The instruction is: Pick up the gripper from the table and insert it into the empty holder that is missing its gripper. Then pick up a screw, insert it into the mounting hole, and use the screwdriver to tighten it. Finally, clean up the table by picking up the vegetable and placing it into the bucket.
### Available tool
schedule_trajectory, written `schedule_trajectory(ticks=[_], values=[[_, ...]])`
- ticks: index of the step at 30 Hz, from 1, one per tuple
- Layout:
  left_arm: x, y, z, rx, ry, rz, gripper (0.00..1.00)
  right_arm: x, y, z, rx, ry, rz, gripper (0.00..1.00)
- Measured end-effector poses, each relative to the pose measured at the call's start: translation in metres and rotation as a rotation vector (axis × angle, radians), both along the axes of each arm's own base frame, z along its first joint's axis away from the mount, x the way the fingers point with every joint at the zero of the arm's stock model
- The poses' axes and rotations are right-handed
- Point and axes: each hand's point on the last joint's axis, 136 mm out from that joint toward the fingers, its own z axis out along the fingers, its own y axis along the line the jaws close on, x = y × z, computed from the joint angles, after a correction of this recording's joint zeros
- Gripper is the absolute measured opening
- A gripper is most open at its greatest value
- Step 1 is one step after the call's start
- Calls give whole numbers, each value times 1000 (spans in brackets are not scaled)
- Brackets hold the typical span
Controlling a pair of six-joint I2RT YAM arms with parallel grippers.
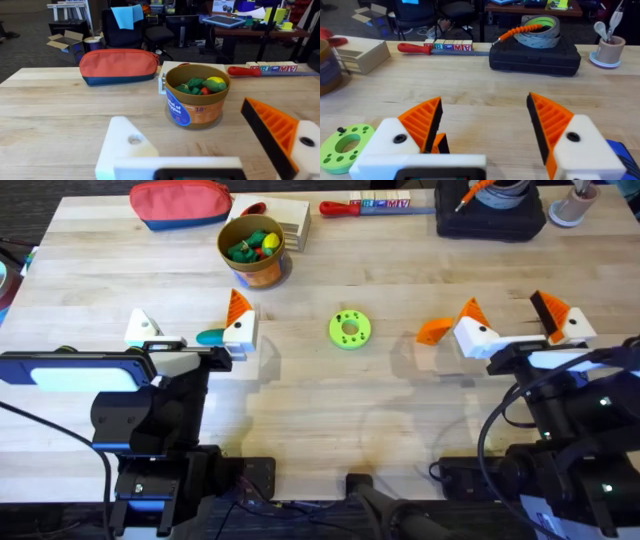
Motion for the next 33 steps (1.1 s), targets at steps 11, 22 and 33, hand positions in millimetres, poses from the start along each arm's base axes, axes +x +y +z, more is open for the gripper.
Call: schedule_trajectory(ticks=[11, 22, 33], values=[[0, 1, 0, 3, 1, 4, 994, 0, -1, -1, 0, 5, -4, 992], [-23, 26, 24, -90, 428, 180, 993, -13, -5, 21, -5, 301, -32, 991], [7, 15, 24, -88, 969, 149, 993, 36, -5, 73, -8, 481, -32, 991]])
